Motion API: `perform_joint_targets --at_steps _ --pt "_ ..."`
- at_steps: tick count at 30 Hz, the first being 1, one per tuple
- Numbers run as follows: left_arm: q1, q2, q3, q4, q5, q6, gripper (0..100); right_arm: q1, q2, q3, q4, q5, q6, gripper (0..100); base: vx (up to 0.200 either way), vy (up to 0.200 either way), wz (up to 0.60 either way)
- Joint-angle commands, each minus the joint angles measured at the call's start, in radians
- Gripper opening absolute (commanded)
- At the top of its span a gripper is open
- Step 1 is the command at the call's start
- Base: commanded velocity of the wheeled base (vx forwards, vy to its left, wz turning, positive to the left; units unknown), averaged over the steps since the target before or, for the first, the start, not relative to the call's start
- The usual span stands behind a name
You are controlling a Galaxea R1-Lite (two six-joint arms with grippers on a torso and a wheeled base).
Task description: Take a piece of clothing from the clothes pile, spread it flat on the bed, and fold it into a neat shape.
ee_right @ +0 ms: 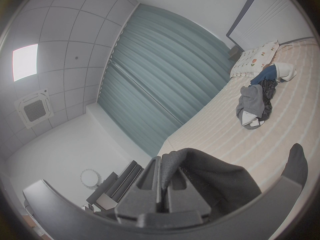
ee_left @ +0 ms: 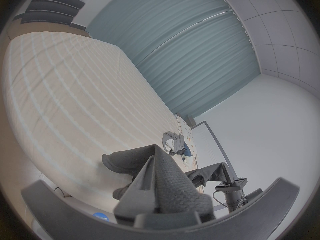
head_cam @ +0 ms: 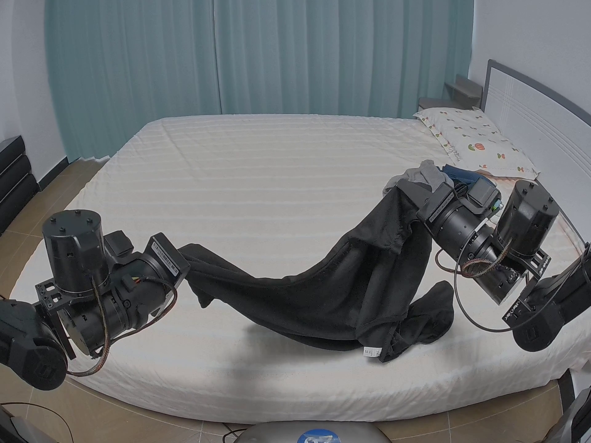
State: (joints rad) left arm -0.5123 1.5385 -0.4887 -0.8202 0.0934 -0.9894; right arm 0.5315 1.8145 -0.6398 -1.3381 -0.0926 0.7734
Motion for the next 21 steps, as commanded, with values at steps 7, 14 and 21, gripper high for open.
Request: perform_joint_targets --at_steps 7,14,21 --pt "-0.041 0.002 0.007 0.012 0.002 0.003 0 0.031 -0.176 0.152 0.051 -0.013 0.001 0 -0.200 0.000 0.00" --pt "-0.075 -0.126 0.006 0.101 0.003 0.035 0 0.094 -0.412 0.224 0.149 -0.018 -0.002 0 -0.200 0.000 0.00" --pt "-0.092 -0.219 -0.059 0.216 0.005 0.067 0 0.150 -0.661 0.135 0.384 -0.026 -0.009 0 -0.200 0.000 0.00"
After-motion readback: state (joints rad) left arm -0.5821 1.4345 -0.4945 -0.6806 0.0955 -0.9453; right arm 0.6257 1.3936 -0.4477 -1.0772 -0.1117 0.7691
